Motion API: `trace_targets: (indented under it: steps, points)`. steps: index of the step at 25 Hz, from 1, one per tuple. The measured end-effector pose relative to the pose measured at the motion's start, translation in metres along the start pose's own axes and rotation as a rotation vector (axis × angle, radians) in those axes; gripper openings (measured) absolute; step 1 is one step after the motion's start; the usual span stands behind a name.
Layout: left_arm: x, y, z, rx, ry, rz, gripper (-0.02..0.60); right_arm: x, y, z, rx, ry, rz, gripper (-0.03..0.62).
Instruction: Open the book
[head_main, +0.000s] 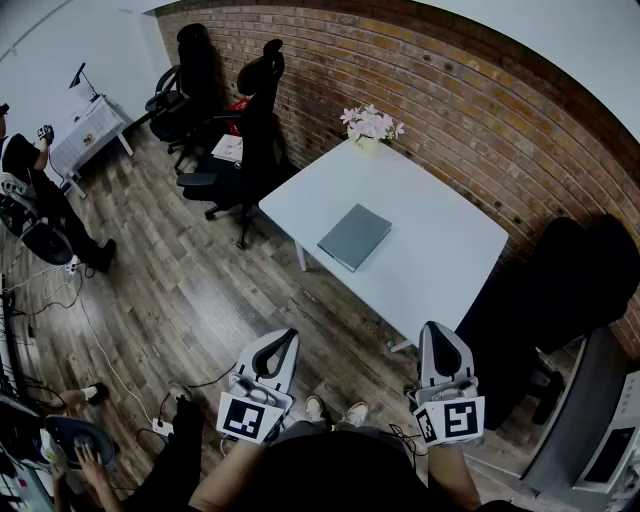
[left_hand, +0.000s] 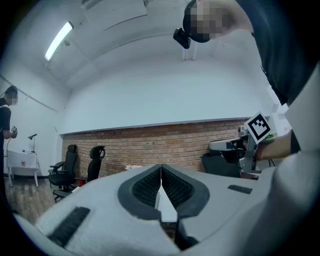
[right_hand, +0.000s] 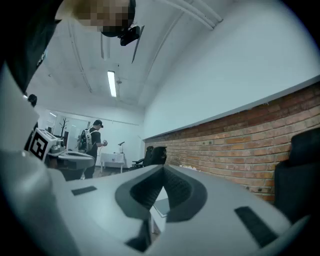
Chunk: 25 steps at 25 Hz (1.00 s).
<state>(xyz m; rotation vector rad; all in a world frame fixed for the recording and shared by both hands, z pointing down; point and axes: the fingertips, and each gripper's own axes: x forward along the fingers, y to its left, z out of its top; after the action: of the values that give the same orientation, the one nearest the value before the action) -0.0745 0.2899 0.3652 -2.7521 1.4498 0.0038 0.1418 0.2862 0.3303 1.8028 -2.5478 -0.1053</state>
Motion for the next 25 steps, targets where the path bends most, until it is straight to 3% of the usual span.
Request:
trace_targets:
  steps: [14,25]
  points:
    - [0.0,0.025,-0.007,-0.025,-0.009,-0.013,0.026,0.015,0.01,-0.001,0.049,0.009,-0.012,0.011]
    - [-0.019,0.059,-0.028,-0.068,-0.003,-0.021,0.026,0.034,0.047,-0.012,0.039,0.062,-0.006,0.011]
